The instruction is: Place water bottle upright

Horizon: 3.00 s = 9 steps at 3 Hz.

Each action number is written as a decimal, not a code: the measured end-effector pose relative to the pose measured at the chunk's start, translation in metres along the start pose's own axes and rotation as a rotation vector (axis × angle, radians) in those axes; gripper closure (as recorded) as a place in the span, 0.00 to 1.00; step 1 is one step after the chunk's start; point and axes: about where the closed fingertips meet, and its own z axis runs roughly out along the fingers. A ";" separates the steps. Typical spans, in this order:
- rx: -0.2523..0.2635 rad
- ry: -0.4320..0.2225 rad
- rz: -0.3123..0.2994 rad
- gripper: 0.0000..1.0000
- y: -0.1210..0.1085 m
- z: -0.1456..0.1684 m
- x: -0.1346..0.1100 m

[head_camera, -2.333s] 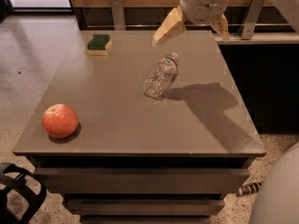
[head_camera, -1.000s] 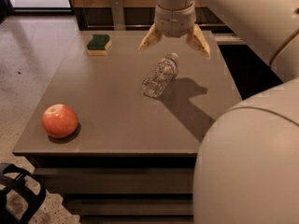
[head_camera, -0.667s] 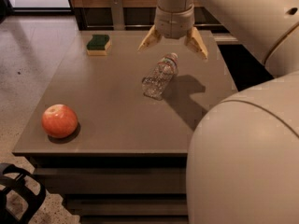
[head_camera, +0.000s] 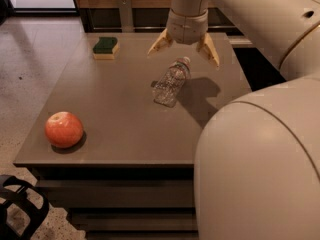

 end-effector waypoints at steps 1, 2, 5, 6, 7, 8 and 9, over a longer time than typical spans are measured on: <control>-0.026 0.025 0.001 0.00 0.003 0.010 -0.003; -0.059 0.043 0.021 0.00 0.003 0.021 -0.004; -0.053 0.047 0.065 0.18 0.017 0.044 -0.002; -0.059 0.043 0.063 0.43 0.019 0.046 -0.004; -0.062 0.039 0.061 0.64 0.021 0.048 -0.005; -0.065 0.036 0.059 0.88 0.023 0.050 -0.006; -0.067 0.035 0.058 1.00 0.024 0.051 -0.007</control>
Offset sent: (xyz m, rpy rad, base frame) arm -0.0045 -0.0045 -0.0280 0.0935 0.0766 -0.0383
